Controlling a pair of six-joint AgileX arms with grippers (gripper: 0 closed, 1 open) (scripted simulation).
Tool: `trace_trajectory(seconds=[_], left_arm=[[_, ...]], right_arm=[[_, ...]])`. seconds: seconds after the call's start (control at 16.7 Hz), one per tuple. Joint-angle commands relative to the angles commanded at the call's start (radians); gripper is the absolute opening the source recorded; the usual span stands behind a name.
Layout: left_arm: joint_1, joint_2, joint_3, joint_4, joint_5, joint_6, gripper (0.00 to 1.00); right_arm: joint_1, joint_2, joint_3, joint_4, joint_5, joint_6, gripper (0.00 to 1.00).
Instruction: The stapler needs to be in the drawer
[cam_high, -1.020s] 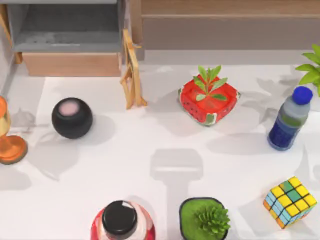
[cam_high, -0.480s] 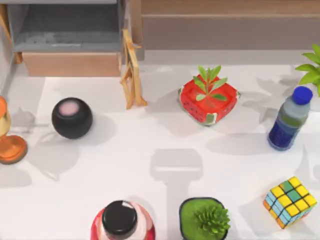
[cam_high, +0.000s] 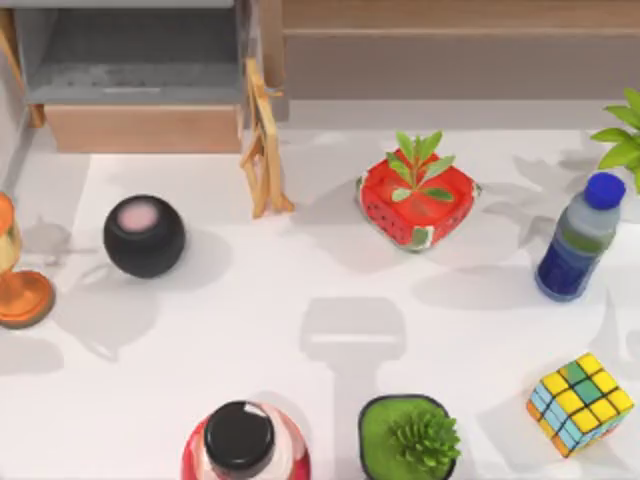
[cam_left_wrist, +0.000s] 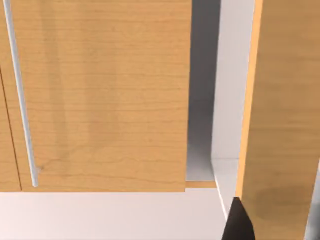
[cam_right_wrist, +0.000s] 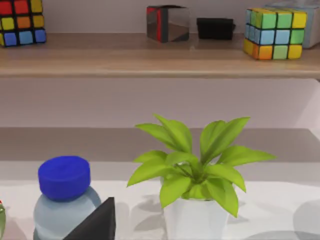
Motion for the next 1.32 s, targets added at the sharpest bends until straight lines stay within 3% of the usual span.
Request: trace_trajectory(seconds=[0.12,0.66,1.32], left_arm=[[0.0,0.0,0.0,0.0,0.0,0.0,0.0],[0.0,0.012,0.002,-0.011,-0.002,-0.003,0.0],[-0.119,0.101,0.218,-0.133,-0.12,-0.009,0.0]], right_arm=[[0.0,0.0,0.0,0.0,0.0,0.0,1.0],[0.0,0.0,0.0,0.0,0.0,0.0,1.0],[0.0,0.0,0.0,0.0,0.0,0.0,1.0]])
